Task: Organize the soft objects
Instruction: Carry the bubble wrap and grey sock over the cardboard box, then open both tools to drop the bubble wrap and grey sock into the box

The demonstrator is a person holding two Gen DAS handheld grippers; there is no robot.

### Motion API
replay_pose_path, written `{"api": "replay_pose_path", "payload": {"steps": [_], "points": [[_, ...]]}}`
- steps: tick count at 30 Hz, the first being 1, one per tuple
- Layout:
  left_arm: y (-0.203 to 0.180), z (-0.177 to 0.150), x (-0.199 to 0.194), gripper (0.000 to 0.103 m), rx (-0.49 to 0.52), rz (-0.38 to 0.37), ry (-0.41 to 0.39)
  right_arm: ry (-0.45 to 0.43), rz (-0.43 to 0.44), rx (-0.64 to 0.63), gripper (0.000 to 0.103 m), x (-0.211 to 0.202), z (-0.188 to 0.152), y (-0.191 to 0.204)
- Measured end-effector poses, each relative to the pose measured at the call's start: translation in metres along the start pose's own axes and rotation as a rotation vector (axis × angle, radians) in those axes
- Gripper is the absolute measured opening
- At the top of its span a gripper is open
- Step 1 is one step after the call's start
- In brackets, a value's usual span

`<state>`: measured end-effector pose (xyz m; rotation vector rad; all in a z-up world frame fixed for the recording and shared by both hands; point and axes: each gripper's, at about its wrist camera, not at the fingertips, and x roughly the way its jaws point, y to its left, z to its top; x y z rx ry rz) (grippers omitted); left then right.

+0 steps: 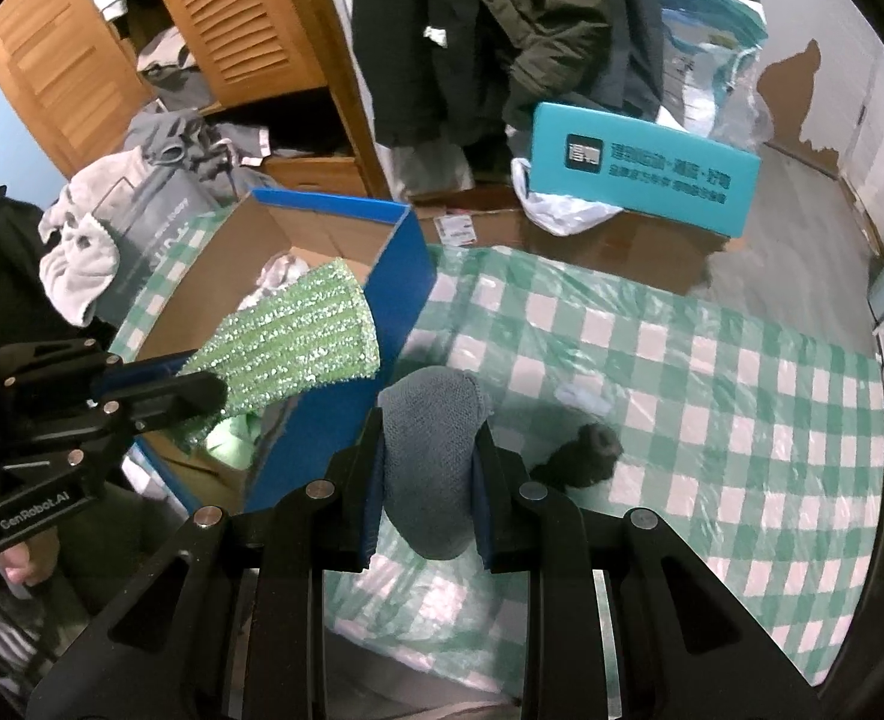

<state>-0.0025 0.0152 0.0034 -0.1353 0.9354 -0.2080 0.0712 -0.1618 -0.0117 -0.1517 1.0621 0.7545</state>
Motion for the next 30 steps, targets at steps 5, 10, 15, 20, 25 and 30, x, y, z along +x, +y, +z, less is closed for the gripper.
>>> {"api": "replay_pose_path", "payload": {"steps": [5,10,15,20,25,30], "points": [[0.012,-0.002,-0.006,0.010,-0.020,0.016,-0.012,0.003,0.006,-0.019,0.023,0.006,0.008,0.013],[0.025,-0.004,-0.010,0.010,-0.044,0.030,-0.018,0.006,0.015,-0.042,0.023,0.011,0.016,0.028],[0.036,-0.006,-0.016,0.010,-0.064,0.042,-0.025,0.009,0.023,-0.061,0.023,0.017,0.024,0.042],[0.048,-0.009,-0.019,0.010,-0.087,0.056,-0.028,0.014,0.031,-0.084,0.023,0.023,0.030,0.058],[0.059,-0.011,-0.024,0.010,-0.105,0.076,-0.038,0.024,0.038,-0.100,0.023,0.031,0.035,0.071],[0.069,-0.013,-0.029,0.010,-0.119,0.098,-0.045,0.037,0.044,-0.115,0.023,0.041,0.038,0.083]]}}
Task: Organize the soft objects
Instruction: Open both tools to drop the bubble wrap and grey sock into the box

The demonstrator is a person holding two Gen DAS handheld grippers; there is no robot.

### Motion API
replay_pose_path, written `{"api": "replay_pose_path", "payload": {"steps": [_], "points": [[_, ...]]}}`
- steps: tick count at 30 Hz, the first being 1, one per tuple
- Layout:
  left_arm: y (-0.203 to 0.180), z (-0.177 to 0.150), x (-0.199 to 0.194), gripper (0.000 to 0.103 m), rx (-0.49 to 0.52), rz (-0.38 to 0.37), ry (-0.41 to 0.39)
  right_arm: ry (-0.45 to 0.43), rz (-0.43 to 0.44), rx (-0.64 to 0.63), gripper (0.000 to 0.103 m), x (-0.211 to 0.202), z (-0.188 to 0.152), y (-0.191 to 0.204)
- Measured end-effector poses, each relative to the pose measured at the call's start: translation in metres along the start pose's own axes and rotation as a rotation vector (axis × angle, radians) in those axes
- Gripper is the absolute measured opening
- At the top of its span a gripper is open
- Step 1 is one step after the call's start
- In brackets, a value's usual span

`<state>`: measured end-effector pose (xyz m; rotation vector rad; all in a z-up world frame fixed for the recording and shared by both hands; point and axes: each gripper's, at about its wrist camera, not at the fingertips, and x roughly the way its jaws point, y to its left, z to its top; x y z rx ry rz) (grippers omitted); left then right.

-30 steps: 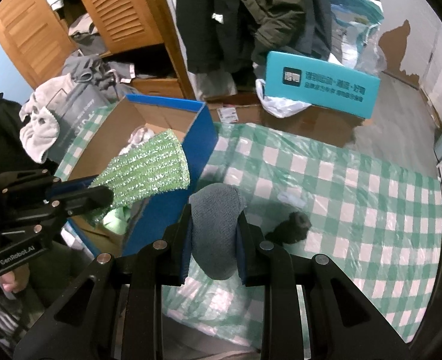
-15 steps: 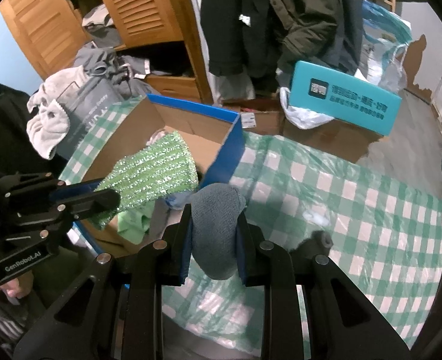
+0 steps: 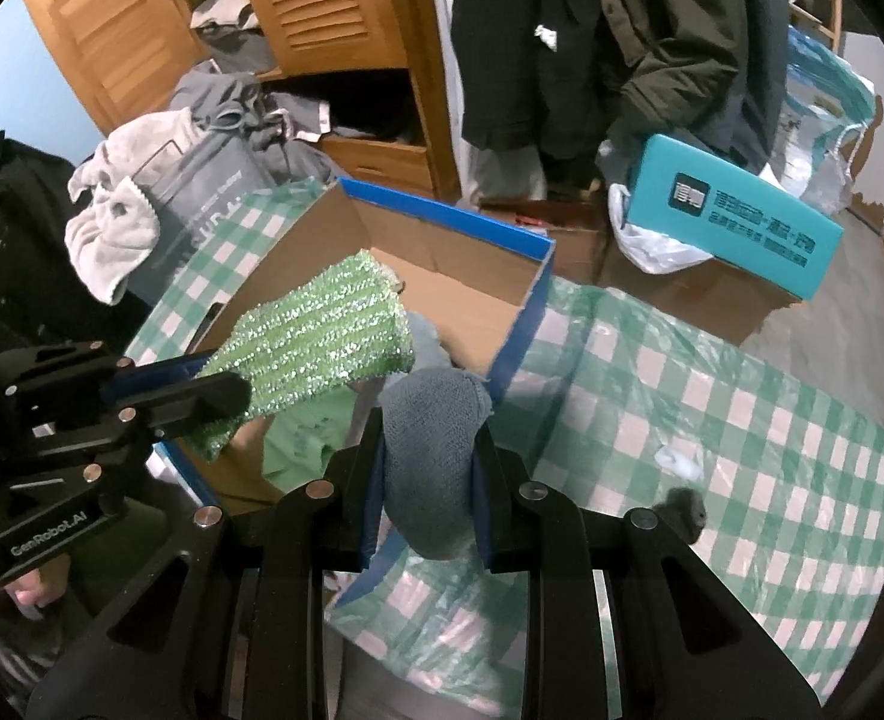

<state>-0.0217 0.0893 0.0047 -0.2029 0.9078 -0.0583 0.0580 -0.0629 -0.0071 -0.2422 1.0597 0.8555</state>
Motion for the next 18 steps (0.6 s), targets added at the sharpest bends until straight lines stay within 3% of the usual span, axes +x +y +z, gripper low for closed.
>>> {"api": "replay_pose_path", "payload": {"steps": [18], "points": [[0.047,-0.008,0.005,0.010,-0.078,0.139,0.029,0.068,0.031,-0.053,0.023,0.041,0.015,0.038]]}}
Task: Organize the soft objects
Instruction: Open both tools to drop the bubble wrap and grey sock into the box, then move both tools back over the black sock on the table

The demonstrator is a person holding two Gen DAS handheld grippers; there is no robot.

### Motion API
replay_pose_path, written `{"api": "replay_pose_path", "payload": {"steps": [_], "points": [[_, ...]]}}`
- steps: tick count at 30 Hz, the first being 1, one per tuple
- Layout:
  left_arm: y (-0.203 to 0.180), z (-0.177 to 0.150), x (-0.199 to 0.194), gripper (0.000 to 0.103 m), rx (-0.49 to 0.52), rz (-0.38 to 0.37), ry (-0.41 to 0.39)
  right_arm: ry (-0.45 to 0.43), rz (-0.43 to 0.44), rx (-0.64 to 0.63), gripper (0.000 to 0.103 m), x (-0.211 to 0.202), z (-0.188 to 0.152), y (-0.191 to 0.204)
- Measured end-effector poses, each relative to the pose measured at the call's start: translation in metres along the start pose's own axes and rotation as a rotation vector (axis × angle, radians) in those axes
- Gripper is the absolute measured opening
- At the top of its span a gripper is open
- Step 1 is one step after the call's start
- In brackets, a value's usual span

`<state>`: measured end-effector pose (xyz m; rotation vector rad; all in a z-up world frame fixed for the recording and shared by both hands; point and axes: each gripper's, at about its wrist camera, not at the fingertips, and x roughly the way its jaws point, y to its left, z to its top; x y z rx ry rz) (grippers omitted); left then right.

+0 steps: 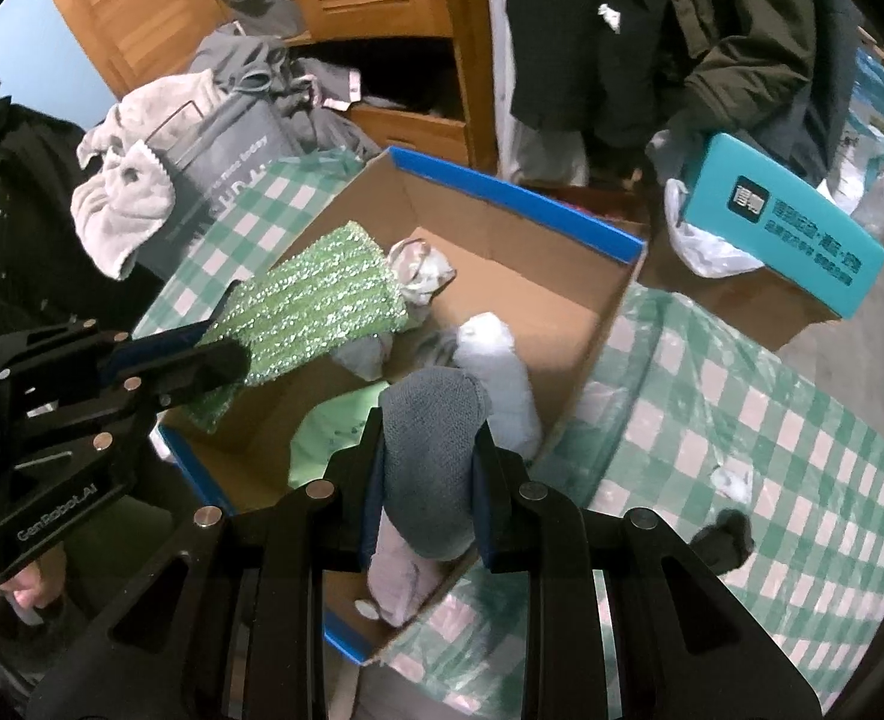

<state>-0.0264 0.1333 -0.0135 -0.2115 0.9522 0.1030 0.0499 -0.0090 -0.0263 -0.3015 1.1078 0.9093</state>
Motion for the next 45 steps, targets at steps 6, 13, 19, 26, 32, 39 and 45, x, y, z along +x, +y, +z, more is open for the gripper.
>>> {"api": "replay_pose_path", "payload": {"steps": [6,13,19,26,32,39,45], "points": [[0.011,-0.002,0.004,0.010,-0.027,0.017,0.017,0.015,0.027,-0.012,0.024,0.009,0.004,0.008],[0.019,-0.004,0.012,0.027,-0.054,0.042,0.048,0.032,0.044,0.010,0.036,0.016,0.005,0.005],[0.018,-0.003,0.010,0.041,-0.057,0.054,0.037,0.017,0.048,0.016,0.053,0.012,0.006,0.002],[0.017,-0.003,0.009,0.050,-0.066,0.050,0.033,-0.005,0.046,0.031,0.056,0.004,0.005,-0.004],[0.010,-0.001,0.008,0.051,-0.066,0.010,0.021,-0.002,0.030,0.056,0.058,0.003,0.001,-0.015],[-0.007,0.001,0.011,0.051,-0.038,-0.012,0.018,-0.006,0.009,0.078,0.059,-0.004,-0.008,-0.031],[-0.024,0.001,0.016,0.051,-0.012,-0.033,0.029,-0.013,-0.016,0.097,0.063,-0.011,-0.018,-0.046]]}}
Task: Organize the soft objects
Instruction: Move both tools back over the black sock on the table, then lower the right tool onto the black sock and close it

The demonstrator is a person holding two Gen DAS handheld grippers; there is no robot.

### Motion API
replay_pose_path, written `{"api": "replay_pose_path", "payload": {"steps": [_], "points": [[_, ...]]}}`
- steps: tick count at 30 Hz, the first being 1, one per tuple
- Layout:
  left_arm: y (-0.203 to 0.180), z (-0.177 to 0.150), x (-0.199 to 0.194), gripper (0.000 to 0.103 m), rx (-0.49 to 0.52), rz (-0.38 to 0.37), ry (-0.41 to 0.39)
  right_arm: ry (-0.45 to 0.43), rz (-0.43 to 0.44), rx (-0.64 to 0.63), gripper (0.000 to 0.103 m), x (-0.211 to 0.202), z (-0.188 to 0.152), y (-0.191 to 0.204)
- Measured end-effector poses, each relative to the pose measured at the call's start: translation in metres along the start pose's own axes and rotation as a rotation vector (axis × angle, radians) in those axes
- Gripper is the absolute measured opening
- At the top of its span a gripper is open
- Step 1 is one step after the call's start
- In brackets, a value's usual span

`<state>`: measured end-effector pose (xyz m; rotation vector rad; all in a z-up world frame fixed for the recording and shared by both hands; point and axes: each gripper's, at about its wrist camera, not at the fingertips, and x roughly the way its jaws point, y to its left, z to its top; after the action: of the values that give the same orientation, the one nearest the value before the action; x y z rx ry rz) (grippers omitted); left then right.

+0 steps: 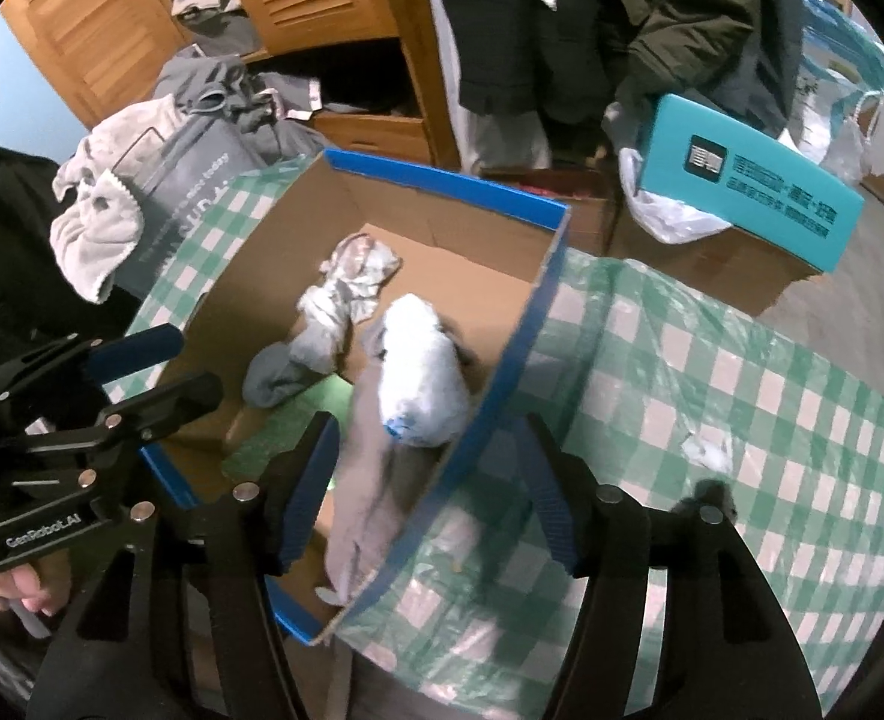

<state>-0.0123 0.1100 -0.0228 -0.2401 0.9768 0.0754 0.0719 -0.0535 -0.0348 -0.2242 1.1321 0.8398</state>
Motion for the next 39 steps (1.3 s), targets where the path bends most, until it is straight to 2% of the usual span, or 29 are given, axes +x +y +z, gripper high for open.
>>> {"api": "replay_pose_path", "payload": {"steps": [24,39], "points": [[-0.083,0.005,0.024,0.051,0.150,-0.044,0.043,-0.013,-0.053,0.152,0.066,-0.024,-0.040,-0.091],[-0.146,0.002,0.065,0.051,0.222,-0.089,0.118,0.001,-0.099,0.259,0.066,-0.031,-0.069,-0.153]]}}
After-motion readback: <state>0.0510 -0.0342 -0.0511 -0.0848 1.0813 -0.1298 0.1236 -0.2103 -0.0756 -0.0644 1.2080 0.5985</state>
